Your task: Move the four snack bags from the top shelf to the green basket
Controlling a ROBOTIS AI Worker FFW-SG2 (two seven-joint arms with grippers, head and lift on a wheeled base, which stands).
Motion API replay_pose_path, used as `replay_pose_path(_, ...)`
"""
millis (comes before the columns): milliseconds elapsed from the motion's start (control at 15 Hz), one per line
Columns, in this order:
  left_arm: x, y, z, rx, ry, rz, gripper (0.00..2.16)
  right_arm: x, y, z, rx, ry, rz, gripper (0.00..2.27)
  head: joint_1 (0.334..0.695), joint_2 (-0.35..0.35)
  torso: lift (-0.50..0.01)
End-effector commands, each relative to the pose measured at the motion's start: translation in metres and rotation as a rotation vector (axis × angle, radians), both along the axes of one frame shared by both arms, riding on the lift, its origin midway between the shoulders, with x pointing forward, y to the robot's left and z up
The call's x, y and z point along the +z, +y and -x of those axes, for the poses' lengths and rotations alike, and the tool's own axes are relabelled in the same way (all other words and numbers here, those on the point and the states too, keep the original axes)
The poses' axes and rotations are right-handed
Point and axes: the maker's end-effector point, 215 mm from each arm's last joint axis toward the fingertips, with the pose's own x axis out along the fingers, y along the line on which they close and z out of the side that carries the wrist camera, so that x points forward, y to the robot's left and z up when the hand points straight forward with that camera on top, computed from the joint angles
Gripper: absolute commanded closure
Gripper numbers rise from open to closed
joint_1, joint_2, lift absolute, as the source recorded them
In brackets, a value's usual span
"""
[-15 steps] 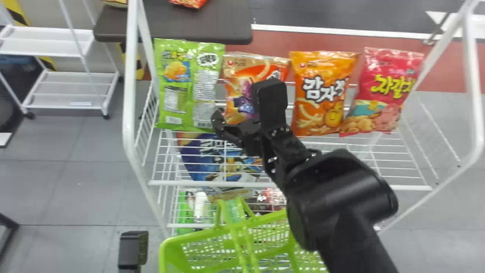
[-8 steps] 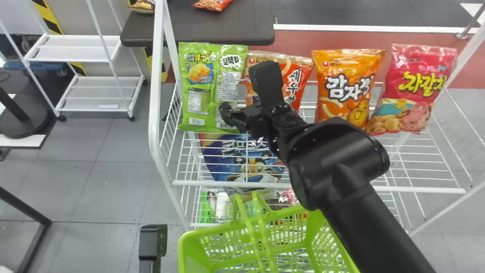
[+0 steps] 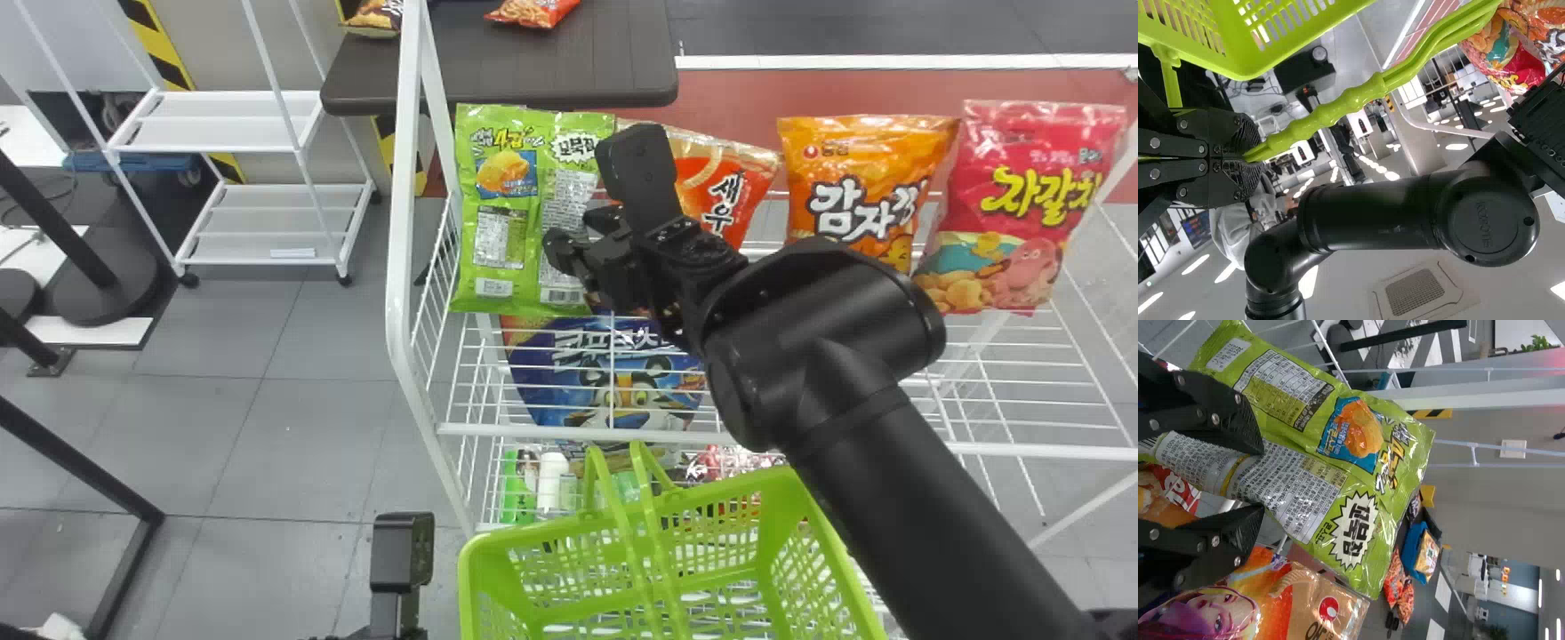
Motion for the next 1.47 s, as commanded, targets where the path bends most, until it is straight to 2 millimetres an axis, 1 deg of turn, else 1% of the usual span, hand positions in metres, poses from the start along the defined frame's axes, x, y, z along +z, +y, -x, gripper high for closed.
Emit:
replay_pose_path(0, 0.0, 0.001, 0.0, 0.001, 0.0, -0.002, 2.08, 0.005, 0.014, 0.015, 0.03, -0.007, -0.016, 2.16, 0.695, 0.065, 0.0)
replay_pose_path(133, 0.0, 0.0, 0.0, 0.002, -0.001, -0.005, 2.08, 0.017, 0.024, 0.028, 0.052, -0.02, -0.045, 2.19, 0.695, 0.082, 0.0)
replay_pose_path(333, -0.001, 0.001, 0.003, 0.004, 0.002, -0.011, 2.08, 0.035, 0.036, 0.052, 0.068, -0.028, -0.102, 2.19, 0.695, 0.102, 0.0)
replay_pose_path(467, -0.001, 0.003, 0.004, 0.011, 0.001, -0.023, 2.08, 0.058, 0.041, 0.073, 0.069, -0.047, -0.146, 2.19, 0.695, 0.12, 0.0)
replay_pose_path(600, -0.002, 0.003, 0.006, 0.012, -0.002, -0.037, 2.08, 0.09, 0.041, 0.099, 0.065, -0.076, -0.219, 2.19, 0.695, 0.133, 0.0)
replay_pose_path(667, -0.003, 0.003, 0.007, 0.012, -0.002, -0.041, 2.08, 0.098, 0.022, 0.107, 0.048, -0.09, -0.239, 2.19, 0.695, 0.143, 0.0)
replay_pose_path(733, -0.003, 0.002, 0.008, 0.011, -0.001, -0.042, 2.08, 0.101, -0.003, 0.113, 0.027, -0.1, -0.233, 2.19, 0.695, 0.144, 0.0)
replay_pose_path(800, -0.003, 0.001, 0.01, 0.006, -0.001, -0.045, 2.08, 0.097, -0.032, 0.124, 0.0, -0.083, -0.212, 2.19, 0.695, 0.132, 0.0)
replay_pose_path(867, -0.004, 0.0, 0.012, 0.006, 0.0, -0.051, 2.08, 0.098, -0.062, 0.134, -0.029, -0.082, -0.194, 2.19, 0.695, 0.105, 0.0)
replay_pose_path(933, -0.005, 0.0, 0.012, 0.006, -0.001, -0.051, 2.08, 0.1, -0.097, 0.15, -0.062, -0.07, -0.165, 2.19, 0.695, 0.067, 0.0)
replay_pose_path(1000, -0.005, -0.001, 0.012, 0.007, -0.007, -0.054, 2.08, 0.107, -0.132, 0.165, -0.102, -0.065, -0.156, 2.19, 0.695, 0.022, 0.0)
replay_pose_path(1133, -0.006, -0.003, 0.012, 0.007, -0.015, -0.058, 2.08, 0.112, -0.188, 0.197, -0.167, -0.034, -0.169, 2.19, 0.695, -0.082, 0.0)
replay_pose_path(1200, -0.005, -0.004, 0.012, 0.004, -0.018, -0.06, 2.08, 0.115, -0.21, 0.216, -0.187, -0.012, -0.176, 2.19, 0.695, -0.191, 0.0)
replay_pose_path(1267, -0.005, -0.004, 0.012, 0.003, -0.02, -0.06, 2.08, 0.119, -0.226, 0.235, -0.192, 0.021, -0.212, 2.19, 0.695, -0.244, 0.0)
replay_pose_path(1400, -0.005, -0.006, 0.014, 0.0, -0.02, -0.064, 2.08, 0.098, -0.239, 0.277, -0.197, 0.185, -0.271, 2.19, 0.695, -0.333, 0.0)
